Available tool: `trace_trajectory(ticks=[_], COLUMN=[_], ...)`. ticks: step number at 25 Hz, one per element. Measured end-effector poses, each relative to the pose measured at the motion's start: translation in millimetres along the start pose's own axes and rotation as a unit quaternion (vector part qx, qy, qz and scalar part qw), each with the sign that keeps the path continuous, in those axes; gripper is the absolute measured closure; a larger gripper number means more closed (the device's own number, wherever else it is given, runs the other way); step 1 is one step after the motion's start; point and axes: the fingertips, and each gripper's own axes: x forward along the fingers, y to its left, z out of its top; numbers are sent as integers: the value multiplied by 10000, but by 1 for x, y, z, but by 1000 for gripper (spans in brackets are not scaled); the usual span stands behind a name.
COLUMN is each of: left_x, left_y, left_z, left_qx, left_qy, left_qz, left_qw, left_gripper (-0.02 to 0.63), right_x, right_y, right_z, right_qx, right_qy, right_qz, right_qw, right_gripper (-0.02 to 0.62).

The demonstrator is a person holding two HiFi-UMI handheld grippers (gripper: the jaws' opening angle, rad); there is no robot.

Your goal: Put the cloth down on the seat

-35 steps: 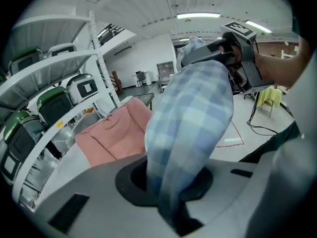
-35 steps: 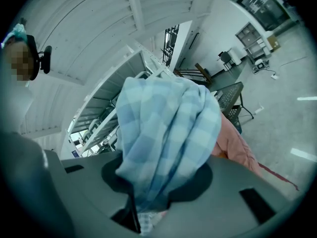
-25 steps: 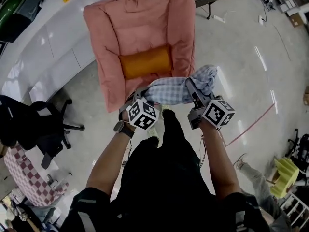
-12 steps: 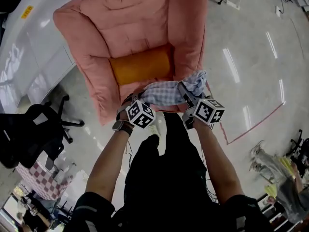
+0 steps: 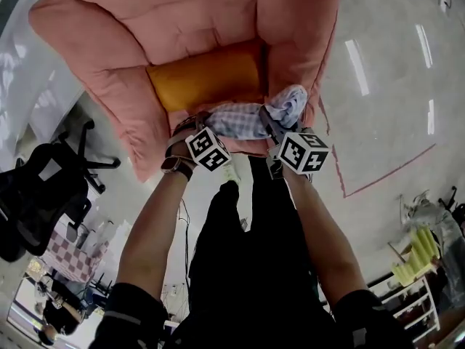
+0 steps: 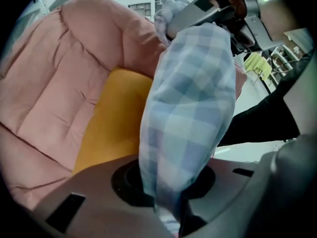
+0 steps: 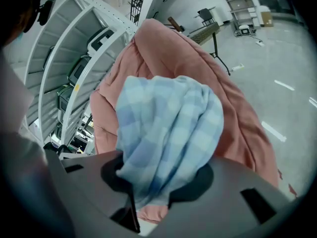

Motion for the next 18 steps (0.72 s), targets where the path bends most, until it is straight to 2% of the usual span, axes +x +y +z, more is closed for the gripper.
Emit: trace_trajectory(ticks=[3, 5, 10, 12, 18], left_x=[21, 34, 46, 42, 14], left_y=[-2, -5, -6, -7, -9], left_z=[0, 2, -8, -11, -7], left_qx=[-137, -147, -412, -469, -782], left_qy=[-6, -9, 22, -19, -346], left_qz=[-243, -414, -649, -638, -497], left_qw=[9996, 9990, 9970, 9969, 9951], left_gripper=[475, 421, 305, 295, 295], right_x=[11, 16, 29, 29, 4], right_y=[-13, -22, -25, -22, -24], right_z=[-6, -8, -15, -15, -15], right_qx=[30, 95, 268, 329, 620], right_qy=[95, 166, 467, 481, 418], right_qz=[-68, -89, -122, -81, -86], right_qw=[9999, 9998, 9985, 9983, 9972], right_gripper=[451, 446, 394, 353, 314])
